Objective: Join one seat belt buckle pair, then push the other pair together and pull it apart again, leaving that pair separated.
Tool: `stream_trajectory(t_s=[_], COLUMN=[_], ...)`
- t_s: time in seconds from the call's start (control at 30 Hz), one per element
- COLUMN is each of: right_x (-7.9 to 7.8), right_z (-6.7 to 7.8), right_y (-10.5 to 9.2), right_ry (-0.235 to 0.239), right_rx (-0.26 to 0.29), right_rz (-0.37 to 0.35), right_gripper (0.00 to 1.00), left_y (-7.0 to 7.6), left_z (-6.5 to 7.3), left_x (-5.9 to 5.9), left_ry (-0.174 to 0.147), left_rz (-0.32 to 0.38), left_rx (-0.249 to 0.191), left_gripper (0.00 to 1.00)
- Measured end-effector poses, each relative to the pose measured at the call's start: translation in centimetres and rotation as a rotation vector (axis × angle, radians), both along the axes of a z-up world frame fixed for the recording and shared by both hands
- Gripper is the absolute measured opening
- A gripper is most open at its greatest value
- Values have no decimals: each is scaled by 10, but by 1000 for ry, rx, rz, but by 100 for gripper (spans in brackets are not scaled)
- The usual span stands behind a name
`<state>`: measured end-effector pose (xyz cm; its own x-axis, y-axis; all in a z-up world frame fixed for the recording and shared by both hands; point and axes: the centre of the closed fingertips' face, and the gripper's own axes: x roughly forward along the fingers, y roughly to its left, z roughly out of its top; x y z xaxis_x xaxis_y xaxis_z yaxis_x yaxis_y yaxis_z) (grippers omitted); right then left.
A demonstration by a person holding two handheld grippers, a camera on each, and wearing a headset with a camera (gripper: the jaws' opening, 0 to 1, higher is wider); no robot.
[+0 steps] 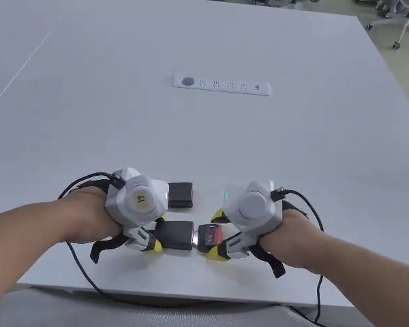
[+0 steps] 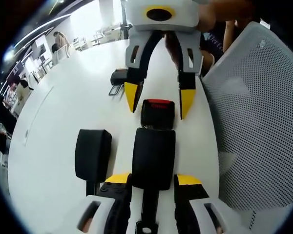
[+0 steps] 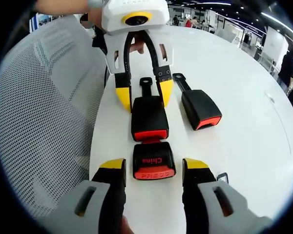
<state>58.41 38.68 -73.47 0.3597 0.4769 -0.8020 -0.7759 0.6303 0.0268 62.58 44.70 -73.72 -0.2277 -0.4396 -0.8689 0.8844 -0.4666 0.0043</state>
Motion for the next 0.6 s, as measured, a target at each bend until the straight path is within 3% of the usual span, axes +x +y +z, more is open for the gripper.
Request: stream_trajectory(t_s=[0.03,0.23,0.37,0.47,0.6], right_x=[-1,-4,-7,-5,-2], right_z=[3,14,16,23,32], right_y=[-1,-3,-11,-18,-32], right_ry=[1,-4,-8,-17,-43], right_rx=[4,27,-1,10,-4], right_rz=[0,-19,-15,-40,-56], right_gripper=[43,40,40,40,39], left_y=[-2,5,2,-5,-14], left_z=[5,19,30,37,49], left_x=[0,4,10,13,18], left_ry=[23,37,31,31,5], left_rz=[26,39,55,66,67], left_rx=[-26,-33,-59,-84,-124], left_gripper=[35,38,38,39,39])
